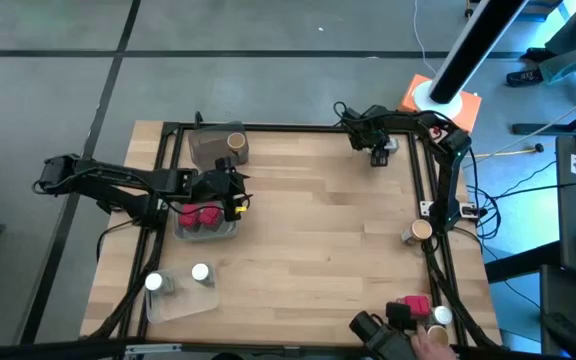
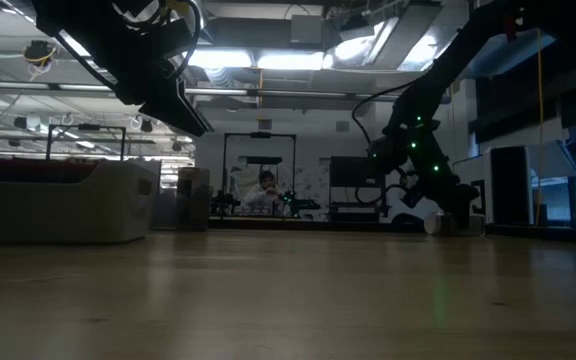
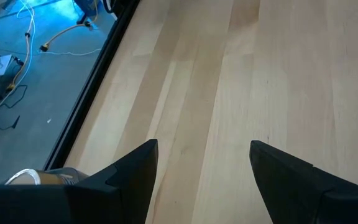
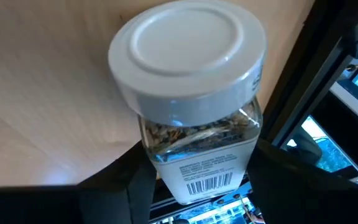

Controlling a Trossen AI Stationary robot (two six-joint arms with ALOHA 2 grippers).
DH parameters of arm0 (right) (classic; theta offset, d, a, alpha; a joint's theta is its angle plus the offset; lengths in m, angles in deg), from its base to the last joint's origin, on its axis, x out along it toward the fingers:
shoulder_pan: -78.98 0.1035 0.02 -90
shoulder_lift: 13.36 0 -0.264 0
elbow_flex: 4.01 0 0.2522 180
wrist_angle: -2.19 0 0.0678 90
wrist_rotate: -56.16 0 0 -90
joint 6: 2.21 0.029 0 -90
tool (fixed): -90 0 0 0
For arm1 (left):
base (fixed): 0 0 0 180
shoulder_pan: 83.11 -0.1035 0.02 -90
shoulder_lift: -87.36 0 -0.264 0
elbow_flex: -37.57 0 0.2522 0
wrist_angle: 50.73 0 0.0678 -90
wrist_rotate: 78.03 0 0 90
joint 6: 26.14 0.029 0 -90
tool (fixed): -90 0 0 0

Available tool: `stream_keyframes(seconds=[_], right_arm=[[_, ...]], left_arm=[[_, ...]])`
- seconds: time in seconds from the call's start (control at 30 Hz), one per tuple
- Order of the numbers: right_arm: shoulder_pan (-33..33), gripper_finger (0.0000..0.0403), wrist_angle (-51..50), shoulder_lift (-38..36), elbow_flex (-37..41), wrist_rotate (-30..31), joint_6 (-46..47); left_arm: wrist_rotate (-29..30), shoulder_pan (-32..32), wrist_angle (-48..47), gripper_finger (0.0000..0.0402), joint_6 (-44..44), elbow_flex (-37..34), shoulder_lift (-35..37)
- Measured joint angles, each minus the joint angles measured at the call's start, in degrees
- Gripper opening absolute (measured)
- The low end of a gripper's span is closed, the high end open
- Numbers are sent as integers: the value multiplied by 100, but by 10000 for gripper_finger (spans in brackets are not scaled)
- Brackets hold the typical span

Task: Sort spices by type
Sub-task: Put the top white seasoning can into the bottom left transparent bin

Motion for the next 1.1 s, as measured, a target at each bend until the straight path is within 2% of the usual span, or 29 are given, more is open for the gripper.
stream_keyframes(seconds=[0.13,0.3,0.4,0.53,0.73,0.97,1.1], right_arm=[[172,211,-45,-42,1,6,161],[620,210,-156,-181,-269,-404,353],[943,210,-200,-315,-496,-800,547],[1367,210,-42,-572,-680,-1649,899],[2038,210,398,-820,-684,-2854,1658],[2915,210,1580,-824,-514,-3545,2058],[3401,209,2296,-824,-301,-3730,2403]], left_arm=[[0,0,1,239,14,0,0],[0,0,5,239,16,0,0],[0,4,2,239,2,0,0],[7,134,0,239,-25,0,0],[0,471,-4,239,-266,0,2],[6,891,-28,239,-739,0,2],[11,1171,-153,239,-1054,0,2]])
